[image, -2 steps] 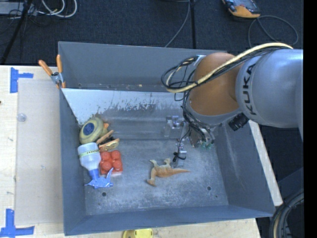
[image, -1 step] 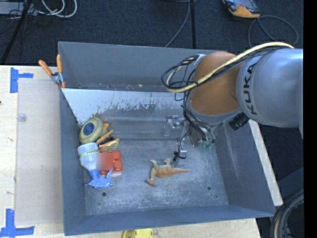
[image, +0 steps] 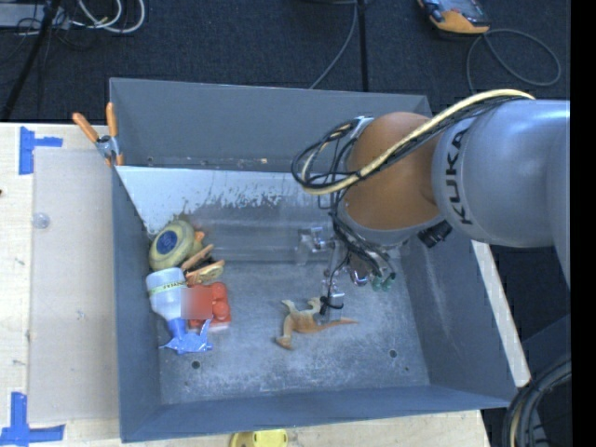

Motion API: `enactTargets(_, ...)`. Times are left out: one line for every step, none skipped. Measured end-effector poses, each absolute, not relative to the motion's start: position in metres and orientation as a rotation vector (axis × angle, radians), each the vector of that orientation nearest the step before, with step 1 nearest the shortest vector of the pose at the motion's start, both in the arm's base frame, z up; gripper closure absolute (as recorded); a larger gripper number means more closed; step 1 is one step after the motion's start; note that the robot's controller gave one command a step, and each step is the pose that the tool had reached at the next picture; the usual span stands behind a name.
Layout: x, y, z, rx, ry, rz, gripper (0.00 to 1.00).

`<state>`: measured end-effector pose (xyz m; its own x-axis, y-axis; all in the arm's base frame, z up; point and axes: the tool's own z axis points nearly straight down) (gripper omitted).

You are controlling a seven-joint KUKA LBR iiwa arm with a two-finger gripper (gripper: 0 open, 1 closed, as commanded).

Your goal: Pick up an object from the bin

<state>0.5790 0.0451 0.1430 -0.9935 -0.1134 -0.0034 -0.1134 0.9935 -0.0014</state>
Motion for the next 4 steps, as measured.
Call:
enactTargets(0.546, 0.052, 0.086, -0.679, 3.07, 0.005, 0.0)
enactTargets(0.564, 0.026, 0.071, -1.223, 2.889, -0.002, 1.0)
enactTargets(0.564, 0.026, 0.071, -1.221, 2.889, -0.001, 1.0)
enactTargets(0.564, 0.026, 0.071, -1.22, 2.89, -0.001, 1.0)
